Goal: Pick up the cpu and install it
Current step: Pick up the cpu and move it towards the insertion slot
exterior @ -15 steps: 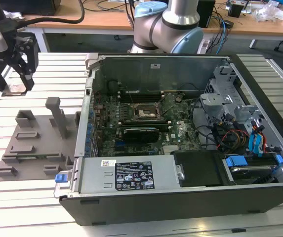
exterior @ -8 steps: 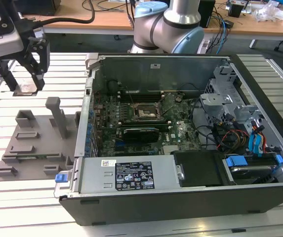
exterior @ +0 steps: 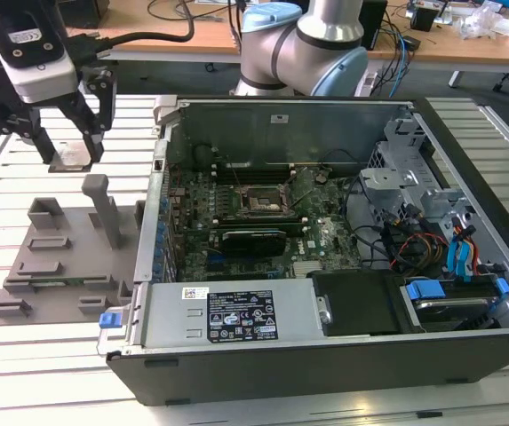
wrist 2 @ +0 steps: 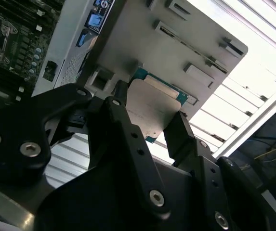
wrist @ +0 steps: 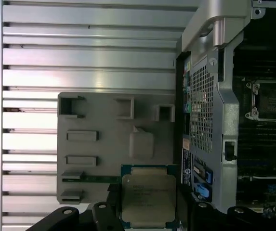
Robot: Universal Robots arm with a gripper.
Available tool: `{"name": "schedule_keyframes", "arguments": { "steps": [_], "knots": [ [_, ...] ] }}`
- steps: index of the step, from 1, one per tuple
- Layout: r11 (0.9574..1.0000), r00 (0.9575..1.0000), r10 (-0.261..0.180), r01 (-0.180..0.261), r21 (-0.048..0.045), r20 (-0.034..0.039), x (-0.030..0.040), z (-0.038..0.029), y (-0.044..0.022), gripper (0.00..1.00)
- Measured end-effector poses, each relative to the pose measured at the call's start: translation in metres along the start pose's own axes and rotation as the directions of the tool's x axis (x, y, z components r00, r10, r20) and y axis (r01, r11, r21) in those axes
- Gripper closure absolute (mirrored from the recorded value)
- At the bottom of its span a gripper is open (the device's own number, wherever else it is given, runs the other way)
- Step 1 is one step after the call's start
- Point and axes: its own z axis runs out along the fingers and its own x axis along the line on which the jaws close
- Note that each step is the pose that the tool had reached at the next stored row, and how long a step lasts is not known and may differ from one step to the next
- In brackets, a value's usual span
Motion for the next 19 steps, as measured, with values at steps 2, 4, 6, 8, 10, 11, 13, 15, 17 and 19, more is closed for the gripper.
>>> {"name": "schedule_keyframes", "arguments": {
  "steps": [2,4,6,8,10,11,13,15,17,19],
  "knots": [
    [1.0000,1.0000,0.000,0.000,0.0002,0.0000,-0.0055,0.0001,-0.0001,0.45],
    [1.0000,1.0000,0.000,0.000,0.0002,-0.0001,-0.0094,0.0002,-0.0002,0.45],
    [1.0000,1.0000,0.000,0.000,0.0010,0.0000,-0.0120,0.0003,-0.0003,0.45],
    [1.0000,1.0000,0.000,0.000,0.0019,-0.0001,-0.0139,0.0003,-0.0003,0.45],
    [1.0000,1.0000,0.000,0.000,0.0019,0.0000,-0.0150,0.0004,-0.0003,0.45],
    [1.0000,1.0000,0.000,0.000,0.0019,0.0000,-0.0170,0.0005,-0.0004,0.45],
    [1.0000,1.0000,0.000,0.000,0.0020,-0.0001,-0.0276,0.0009,-0.0006,0.45],
    [1.0000,1.0000,0.000,0.000,0.0040,-0.0001,-0.0535,0.0019,-0.0010,0.45],
    [1.0000,1.0000,0.000,0.000,0.0066,-0.0001,-0.0609,0.0022,-0.0009,0.45],
    [1.0000,1.0000,0.000,0.000,0.0068,-0.0002,-0.0647,0.0023,-0.0010,0.45]
  ]
}}
